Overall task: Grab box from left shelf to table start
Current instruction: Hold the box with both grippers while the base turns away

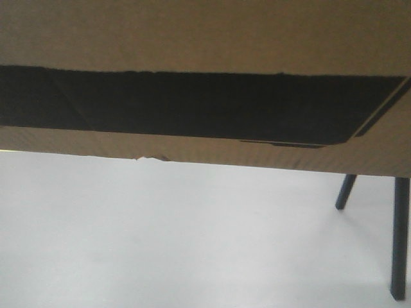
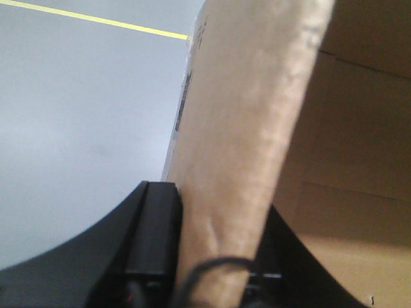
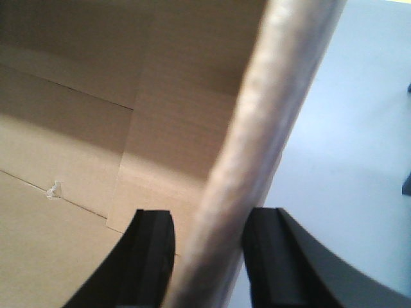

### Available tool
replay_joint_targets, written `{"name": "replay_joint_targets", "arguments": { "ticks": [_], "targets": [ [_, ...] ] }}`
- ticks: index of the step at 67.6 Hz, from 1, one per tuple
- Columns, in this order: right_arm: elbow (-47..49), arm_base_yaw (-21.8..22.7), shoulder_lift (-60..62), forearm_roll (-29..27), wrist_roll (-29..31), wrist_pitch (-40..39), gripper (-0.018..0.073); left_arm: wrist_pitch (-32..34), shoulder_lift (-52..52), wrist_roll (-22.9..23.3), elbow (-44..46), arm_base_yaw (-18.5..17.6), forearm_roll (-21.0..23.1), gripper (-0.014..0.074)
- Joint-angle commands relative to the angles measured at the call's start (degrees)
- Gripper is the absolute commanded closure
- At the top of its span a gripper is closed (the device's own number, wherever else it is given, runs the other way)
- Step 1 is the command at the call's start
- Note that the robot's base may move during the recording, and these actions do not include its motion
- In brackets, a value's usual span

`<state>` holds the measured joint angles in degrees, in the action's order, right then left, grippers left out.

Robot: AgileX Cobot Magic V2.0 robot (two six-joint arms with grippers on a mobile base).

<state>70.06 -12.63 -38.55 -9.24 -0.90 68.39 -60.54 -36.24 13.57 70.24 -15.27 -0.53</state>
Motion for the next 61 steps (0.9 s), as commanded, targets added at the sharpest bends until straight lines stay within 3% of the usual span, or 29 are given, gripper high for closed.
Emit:
{"name": "replay_joint_targets", "arguments": {
  "ticks": [1, 61],
  "targets": [
    [1.77, 0.09, -0.75, 2.93, 2.20, -8.91, 0.0502, 6.81, 0.94, -7.08, 2.33, -1.61, 12.34, 0.0689],
    [1.77, 0.09, -0.75, 2.93, 2.20, -8.91, 0.0502, 6.81, 0.94, -7.08, 2.33, -1.61, 12.34, 0.0689]
  ]
}}
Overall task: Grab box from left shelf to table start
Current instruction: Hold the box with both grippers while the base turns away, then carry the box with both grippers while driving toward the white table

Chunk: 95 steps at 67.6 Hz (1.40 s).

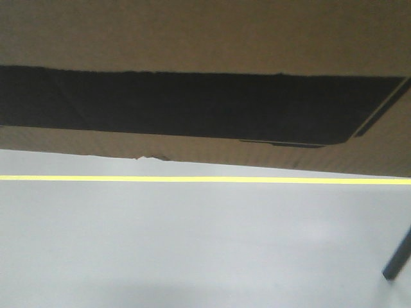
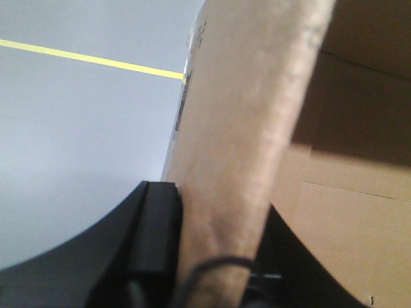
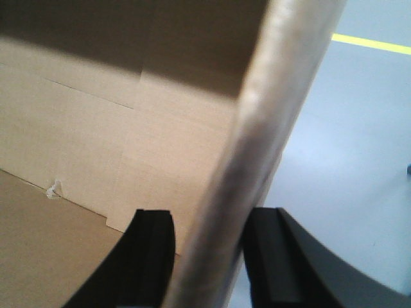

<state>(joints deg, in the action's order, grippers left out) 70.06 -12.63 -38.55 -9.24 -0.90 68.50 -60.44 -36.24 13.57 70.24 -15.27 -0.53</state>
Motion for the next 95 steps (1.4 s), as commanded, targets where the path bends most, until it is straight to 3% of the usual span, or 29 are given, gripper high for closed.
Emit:
{"name": "replay_joint_targets", "arguments": {
  "ticks": [1, 95],
  "targets": [
    [1.77, 0.09, -0.75, 2.93, 2.20, -9.01, 0.0502, 6.71, 0.94, -7.08, 2.33, -1.61, 12.34, 0.0689],
    [1.77, 0.09, -0.75, 2.88, 2.20, -8.78, 0.0502, 6.71, 0.94, -7.08, 2.33, -1.61, 12.34, 0.0690]
  ]
}}
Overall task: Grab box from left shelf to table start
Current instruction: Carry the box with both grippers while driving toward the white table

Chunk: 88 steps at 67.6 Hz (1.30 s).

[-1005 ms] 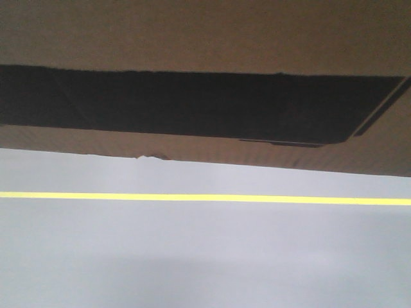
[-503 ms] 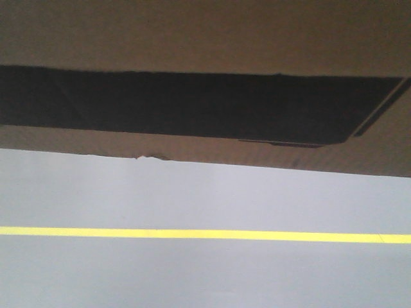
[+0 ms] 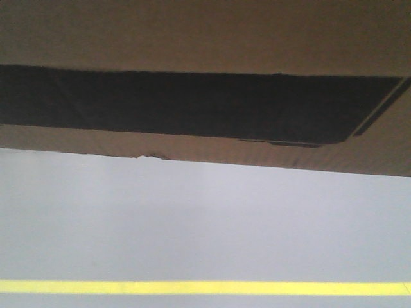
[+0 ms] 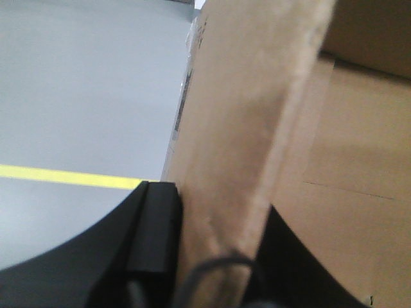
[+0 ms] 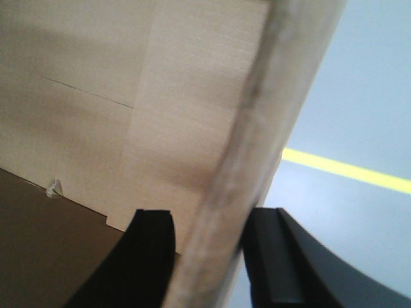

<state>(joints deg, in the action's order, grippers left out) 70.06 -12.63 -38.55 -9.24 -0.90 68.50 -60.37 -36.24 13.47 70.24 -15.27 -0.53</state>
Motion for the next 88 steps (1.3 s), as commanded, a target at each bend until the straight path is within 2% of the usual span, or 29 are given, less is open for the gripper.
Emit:
{"name": "replay_joint_targets", "arguments": {
  "ticks": [1, 88],
  "targets": [
    [1.77, 0.09, -0.75, 2.88, 2.20, -8.78, 0.0502, 6.63, 0.94, -6.98, 2.33, -1.61, 12.34, 0.0689],
    [1.77, 0.09, -0.75, 2.88, 2.20, -8.71, 0.0502, 6.63, 0.94, -6.98, 2.33, -1.61, 12.34, 0.0689]
  ]
}}
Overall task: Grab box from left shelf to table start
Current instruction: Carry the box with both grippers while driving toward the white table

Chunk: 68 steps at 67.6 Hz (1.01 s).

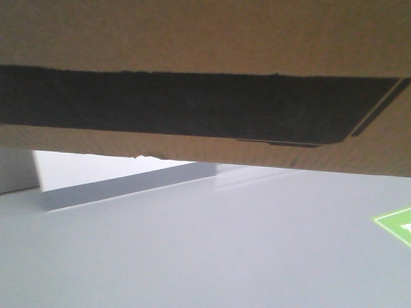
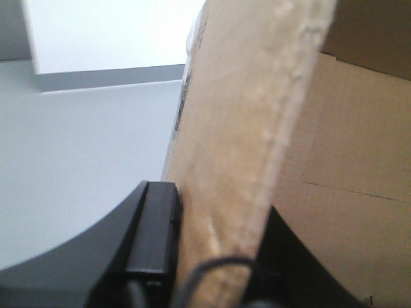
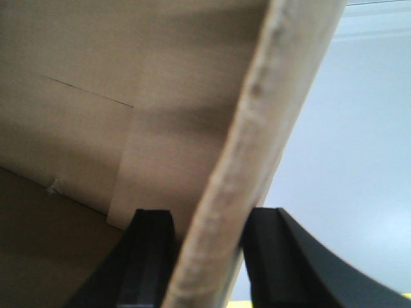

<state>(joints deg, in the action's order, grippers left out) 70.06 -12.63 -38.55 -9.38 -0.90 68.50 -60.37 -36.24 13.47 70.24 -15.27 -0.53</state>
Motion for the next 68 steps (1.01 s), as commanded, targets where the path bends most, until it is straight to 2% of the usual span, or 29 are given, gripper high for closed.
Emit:
{"name": "replay_joint_targets", "arguments": {
  "ticks": [1, 68],
  "targets": [
    [1.77, 0.09, -0.75, 3.02, 2.20, -8.77, 0.0502, 6.63, 0.94, -6.98, 2.33, -1.61, 12.34, 0.0689],
    [1.70, 0.15, -0.76, 3.00, 2.20, -8.77, 0.0502, 6.63, 1.05, -6.98, 2.33, -1.61, 12.34, 0.0689]
  ]
}}
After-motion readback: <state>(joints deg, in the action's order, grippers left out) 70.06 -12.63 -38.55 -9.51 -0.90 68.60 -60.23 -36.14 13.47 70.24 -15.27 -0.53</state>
